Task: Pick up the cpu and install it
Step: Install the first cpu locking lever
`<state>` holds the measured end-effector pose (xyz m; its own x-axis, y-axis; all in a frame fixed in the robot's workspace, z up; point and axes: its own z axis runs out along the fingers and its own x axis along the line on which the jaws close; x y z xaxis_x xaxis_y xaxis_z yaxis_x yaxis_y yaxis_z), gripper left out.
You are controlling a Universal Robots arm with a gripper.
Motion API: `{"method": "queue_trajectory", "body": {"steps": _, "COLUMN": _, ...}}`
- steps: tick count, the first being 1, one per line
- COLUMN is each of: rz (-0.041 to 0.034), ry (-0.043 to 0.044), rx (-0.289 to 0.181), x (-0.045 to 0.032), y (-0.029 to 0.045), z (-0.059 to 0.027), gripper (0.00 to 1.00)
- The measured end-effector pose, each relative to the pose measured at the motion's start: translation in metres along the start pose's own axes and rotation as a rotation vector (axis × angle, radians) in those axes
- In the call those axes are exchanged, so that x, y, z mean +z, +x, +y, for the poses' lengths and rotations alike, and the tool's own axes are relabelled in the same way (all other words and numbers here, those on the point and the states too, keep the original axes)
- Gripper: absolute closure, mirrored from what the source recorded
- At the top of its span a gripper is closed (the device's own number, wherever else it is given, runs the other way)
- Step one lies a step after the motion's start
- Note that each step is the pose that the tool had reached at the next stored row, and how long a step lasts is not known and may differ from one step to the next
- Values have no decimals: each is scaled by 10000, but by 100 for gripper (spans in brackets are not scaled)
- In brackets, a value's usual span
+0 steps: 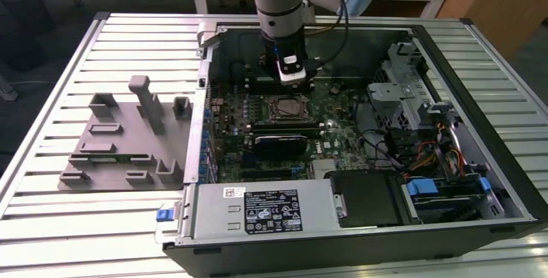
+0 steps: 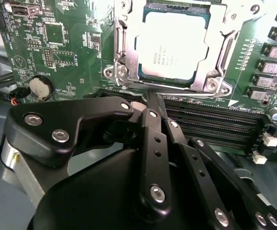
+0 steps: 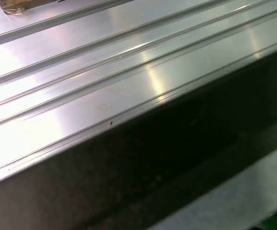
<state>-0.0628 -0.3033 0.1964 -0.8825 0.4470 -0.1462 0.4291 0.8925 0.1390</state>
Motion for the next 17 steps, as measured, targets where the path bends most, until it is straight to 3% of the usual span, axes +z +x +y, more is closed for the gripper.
{"method": "queue_trajectory", "body": {"steps": 11, "rz": -128, "ry": -5, "rx": 287, "x": 29, "y": 16, "z": -8, "gripper": 89}}
{"method": "queue_trajectory", "body": {"steps": 17, "rz": -137, "ry": 11, "rx": 322, "x": 30, "y": 18, "z": -11, "gripper": 89}}
